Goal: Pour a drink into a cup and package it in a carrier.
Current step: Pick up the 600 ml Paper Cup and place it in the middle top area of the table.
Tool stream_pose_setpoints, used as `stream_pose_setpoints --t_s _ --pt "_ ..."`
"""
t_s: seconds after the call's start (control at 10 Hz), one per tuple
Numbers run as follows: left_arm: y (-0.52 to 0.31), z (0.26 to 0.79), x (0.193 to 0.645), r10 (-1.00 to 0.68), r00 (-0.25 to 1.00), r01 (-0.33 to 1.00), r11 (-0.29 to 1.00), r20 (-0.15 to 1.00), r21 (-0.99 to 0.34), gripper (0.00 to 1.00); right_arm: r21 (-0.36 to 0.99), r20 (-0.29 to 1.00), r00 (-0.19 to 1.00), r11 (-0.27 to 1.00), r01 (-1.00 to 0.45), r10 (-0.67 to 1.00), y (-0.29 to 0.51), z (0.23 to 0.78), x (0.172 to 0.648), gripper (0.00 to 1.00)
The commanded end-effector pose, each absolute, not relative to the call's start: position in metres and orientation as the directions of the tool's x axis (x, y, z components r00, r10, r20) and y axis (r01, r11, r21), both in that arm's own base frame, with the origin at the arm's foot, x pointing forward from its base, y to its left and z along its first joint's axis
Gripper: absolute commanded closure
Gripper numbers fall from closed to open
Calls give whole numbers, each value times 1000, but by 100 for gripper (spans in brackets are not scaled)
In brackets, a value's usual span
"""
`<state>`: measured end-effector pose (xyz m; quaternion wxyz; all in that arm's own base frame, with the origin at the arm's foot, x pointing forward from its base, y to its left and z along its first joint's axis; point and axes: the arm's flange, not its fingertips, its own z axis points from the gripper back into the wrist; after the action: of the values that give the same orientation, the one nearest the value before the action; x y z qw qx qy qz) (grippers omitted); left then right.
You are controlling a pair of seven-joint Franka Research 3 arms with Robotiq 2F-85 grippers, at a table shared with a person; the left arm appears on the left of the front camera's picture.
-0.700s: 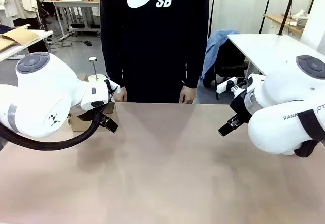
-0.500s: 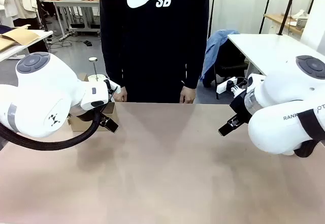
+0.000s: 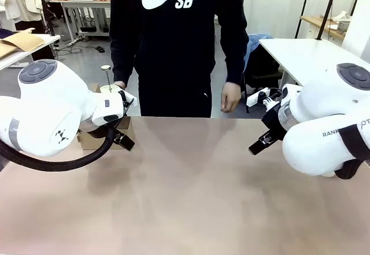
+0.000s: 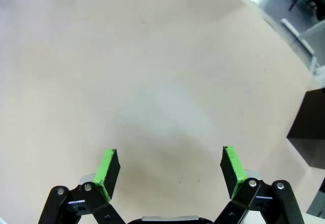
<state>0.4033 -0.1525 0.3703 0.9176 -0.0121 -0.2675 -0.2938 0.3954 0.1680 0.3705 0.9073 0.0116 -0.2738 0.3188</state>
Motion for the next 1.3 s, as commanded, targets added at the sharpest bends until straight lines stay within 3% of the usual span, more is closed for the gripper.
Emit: stream_pose_setpoints --t_s 0.0,0.3,0.8,1.0,1.2 --pt "-152 370 403 -533 684 546 827 498 135 0 -153 505 647 797 -585 572 168 371 395 0" --pt "-152 370 403 -533 684 546 827 498 135 0 -153 504 647 796 -585 572 168 370 395 0" --pt "-152 370 403 -533 684 546 827 498 135 0 -20 558 667 811 -584 494 137 535 473 0" --pt "-152 370 403 -533 684 546 827 498 135 0 64 587 598 705 -707 546 64 583 491 0" --pt "-152 370 403 -533 684 546 827 498 135 0 115 647 457 514 -850 611 -33 590 485 0"
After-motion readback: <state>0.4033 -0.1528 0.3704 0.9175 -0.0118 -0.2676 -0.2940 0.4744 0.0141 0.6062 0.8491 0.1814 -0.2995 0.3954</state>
